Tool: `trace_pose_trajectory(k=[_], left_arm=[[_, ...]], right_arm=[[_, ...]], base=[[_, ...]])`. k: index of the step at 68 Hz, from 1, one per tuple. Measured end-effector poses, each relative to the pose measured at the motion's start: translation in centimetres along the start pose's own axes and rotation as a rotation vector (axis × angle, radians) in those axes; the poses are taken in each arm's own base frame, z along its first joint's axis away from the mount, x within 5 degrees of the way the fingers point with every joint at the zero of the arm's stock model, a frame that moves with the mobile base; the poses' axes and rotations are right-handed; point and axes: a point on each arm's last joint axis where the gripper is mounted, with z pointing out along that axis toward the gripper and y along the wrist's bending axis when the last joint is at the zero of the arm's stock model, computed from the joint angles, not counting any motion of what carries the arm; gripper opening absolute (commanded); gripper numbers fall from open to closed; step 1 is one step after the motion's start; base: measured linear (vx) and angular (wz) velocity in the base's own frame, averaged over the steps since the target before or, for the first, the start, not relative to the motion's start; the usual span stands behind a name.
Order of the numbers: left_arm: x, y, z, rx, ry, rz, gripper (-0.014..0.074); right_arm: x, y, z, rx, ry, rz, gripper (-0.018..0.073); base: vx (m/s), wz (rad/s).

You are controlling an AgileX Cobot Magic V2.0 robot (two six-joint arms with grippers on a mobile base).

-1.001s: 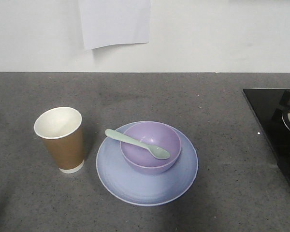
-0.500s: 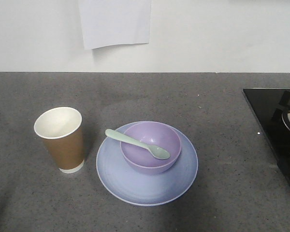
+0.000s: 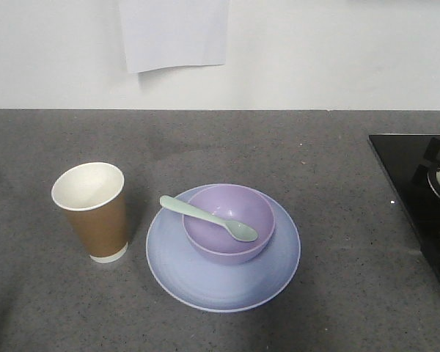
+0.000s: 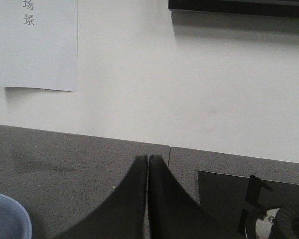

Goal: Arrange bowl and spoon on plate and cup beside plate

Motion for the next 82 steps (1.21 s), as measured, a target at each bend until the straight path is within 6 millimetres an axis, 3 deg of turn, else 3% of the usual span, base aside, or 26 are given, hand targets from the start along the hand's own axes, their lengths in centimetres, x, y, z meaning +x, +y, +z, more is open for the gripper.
trace_pose_trajectory(k=[14,25,33,54,82], left_arm=[[0.0,0.0,0.0,0.000,0.000,0.000,-0.0007],[0.0,0.0,0.0,0.000,0.000,0.000,-0.0007],[0.0,0.0,0.0,0.000,0.000,0.000,-0.0007],[0.0,0.0,0.0,0.000,0.000,0.000,-0.0007],[0.0,0.0,0.0,0.000,0.000,0.000,-0.0007]], right_arm=[[0.0,0.0,0.0,0.000,0.001,0.000,-0.0005],[1.5,0.2,-0.5,-0.006,0.040,-0.020,-0.0005],[2.5,0.4,-1.5,-0.006,0.040,-0.026,-0.0005],[1.6,0.3,-5.9,0.042,-0.154,-0.106,-0.0005],[6.7,0.7,-8.0,0.070,-0.082,-0.053,-0.0005]], base=[[0.00,0.00],[0.00,0.00],[0.00,0.00],[0.00,0.00],[0.00,0.00]])
